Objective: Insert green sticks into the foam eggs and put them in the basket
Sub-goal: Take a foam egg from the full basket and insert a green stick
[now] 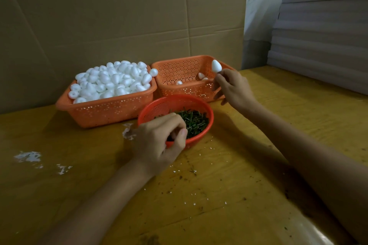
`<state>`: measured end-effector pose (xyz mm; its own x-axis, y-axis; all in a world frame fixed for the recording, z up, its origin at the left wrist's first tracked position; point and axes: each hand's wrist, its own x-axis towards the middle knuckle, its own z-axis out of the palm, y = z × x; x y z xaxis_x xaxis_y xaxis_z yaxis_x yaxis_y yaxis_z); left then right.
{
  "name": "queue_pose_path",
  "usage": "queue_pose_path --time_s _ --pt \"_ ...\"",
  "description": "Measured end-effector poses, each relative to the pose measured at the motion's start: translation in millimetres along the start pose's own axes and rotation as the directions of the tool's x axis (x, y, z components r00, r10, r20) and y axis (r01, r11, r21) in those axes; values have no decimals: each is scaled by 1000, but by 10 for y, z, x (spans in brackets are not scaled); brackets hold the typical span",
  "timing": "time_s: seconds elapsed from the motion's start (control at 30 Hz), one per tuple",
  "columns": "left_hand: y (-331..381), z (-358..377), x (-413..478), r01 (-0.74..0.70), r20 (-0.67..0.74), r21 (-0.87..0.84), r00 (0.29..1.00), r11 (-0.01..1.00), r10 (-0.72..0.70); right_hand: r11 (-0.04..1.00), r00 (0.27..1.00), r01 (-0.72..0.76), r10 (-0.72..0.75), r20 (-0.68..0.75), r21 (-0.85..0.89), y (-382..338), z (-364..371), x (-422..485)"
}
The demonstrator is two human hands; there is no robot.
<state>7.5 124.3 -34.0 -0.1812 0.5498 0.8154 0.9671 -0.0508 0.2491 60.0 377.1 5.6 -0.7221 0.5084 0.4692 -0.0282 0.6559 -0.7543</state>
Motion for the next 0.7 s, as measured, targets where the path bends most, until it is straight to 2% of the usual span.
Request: queue_pose_path --time_s 0.17,0.7 --pt "24 19 -7 -32 38 -45 999 998 34 995 999 -49 50 4 -88 36 12 15" --pt "5 20 -15 -35 64 -60 997 998 38 990 988 -138 139 -71 14 117 -11 108"
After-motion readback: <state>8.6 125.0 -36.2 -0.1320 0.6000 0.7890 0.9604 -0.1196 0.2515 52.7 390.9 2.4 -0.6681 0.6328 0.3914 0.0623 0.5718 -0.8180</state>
